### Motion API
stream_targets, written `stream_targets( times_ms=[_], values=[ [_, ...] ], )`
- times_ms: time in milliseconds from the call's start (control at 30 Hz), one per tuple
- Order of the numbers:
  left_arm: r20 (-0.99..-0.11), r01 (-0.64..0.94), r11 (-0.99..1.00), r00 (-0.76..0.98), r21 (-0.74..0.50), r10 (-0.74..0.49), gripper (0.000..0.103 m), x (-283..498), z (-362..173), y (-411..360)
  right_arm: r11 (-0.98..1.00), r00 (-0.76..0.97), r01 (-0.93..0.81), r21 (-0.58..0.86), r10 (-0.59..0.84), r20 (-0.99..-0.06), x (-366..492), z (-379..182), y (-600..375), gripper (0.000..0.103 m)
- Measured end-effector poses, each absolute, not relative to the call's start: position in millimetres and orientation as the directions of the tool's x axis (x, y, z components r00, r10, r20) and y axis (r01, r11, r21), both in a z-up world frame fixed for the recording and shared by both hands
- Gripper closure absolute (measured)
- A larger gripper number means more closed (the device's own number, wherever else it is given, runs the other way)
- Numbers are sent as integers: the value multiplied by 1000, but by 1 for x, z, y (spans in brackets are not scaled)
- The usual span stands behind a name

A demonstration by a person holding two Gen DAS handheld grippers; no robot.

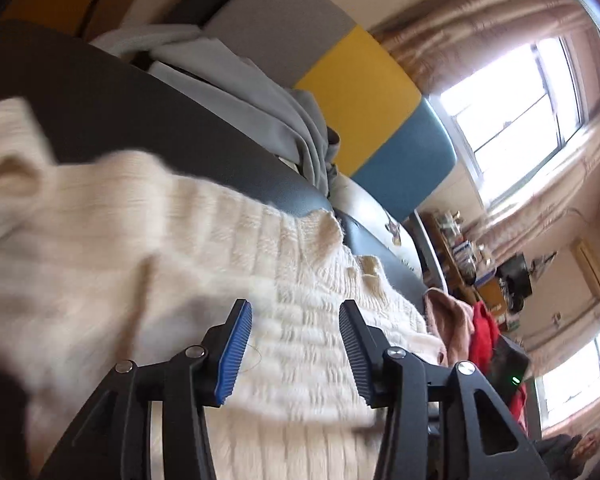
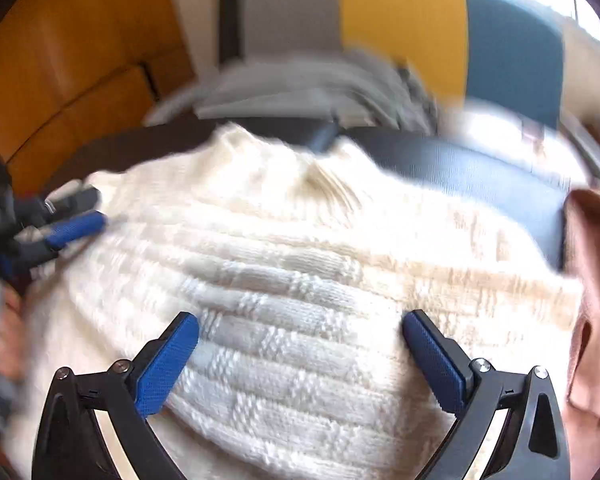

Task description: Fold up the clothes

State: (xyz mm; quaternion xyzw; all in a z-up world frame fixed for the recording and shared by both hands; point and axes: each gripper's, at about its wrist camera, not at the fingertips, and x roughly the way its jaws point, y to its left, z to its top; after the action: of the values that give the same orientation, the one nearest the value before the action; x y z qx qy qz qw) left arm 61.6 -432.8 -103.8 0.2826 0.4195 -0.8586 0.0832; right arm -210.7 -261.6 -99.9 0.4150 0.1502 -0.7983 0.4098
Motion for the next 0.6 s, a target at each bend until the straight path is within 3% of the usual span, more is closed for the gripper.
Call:
stream_targets(
  times_ms=[233, 600],
  values=[
    [-605, 618, -385, -778, -686, -171, 52, 172, -106, -481, -616, -379, 787, 23, -513, -770, -202, -104, -260, 0],
    [-607, 597, 121, -756, -793, -245, 38, 195, -142, -546, -612, -357, 787, 82, -560, -748, -205, -105, -252, 0]
  ],
)
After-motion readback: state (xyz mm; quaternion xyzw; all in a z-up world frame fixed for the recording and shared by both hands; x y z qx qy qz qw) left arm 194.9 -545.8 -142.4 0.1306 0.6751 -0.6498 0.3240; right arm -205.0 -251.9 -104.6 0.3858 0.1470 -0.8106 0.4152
